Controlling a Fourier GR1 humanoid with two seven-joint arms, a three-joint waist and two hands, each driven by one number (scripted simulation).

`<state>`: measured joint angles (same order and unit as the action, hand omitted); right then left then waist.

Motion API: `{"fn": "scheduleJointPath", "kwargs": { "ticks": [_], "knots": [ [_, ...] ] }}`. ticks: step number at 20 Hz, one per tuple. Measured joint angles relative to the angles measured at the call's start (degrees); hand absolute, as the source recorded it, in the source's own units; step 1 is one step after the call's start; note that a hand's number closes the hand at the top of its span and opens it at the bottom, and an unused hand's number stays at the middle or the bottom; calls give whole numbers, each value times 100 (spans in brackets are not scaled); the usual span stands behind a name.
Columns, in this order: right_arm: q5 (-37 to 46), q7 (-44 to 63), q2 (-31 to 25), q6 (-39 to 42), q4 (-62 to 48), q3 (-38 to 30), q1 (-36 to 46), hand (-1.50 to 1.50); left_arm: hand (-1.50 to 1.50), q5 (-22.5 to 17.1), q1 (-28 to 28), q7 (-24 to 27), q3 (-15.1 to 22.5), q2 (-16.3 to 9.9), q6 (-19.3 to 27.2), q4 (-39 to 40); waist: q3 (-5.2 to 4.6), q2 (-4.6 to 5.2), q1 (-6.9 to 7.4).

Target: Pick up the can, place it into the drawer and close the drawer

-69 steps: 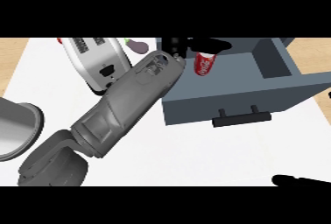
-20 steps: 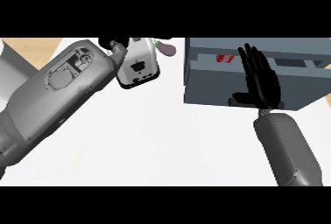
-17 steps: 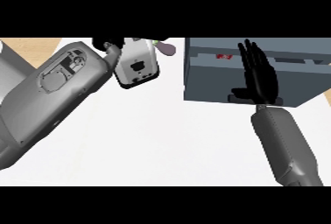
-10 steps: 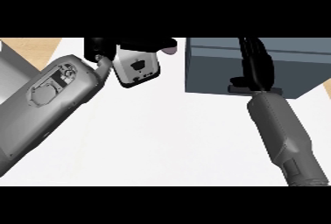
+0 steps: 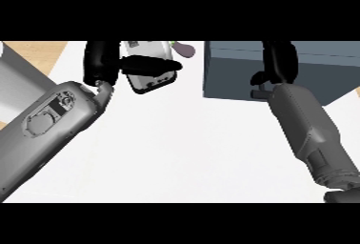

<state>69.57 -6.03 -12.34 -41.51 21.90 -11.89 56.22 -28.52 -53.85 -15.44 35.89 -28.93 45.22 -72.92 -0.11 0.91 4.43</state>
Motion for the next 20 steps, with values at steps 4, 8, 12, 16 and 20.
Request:
{"fn": "scheduleJointPath", "kwargs": {
  "ticks": [4,8,12,16,20],
  "knots": [
    [19,16,-55,-3,-362,-72,262,-150,-150,66,178,25,-20,-44,-32,-189,5,21,5],
    [7,-22,-113,14,-609,-146,434,-150,-150,105,342,26,-52,-116,-74,-371,12,40,24],
    [-65,-243,-111,107,-764,-236,576,-150,-150,151,508,97,-81,-137,-123,-454,20,63,-17],
    [-471,-831,-64,187,-703,-569,574,-150,-150,179,673,131,-107,-179,-122,-593,27,58,-52],
    [-944,-1280,49,420,-635,-962,667,-150,-150,211,812,193,-144,-178,-104,-630,35,64,-98]
  ]
}}
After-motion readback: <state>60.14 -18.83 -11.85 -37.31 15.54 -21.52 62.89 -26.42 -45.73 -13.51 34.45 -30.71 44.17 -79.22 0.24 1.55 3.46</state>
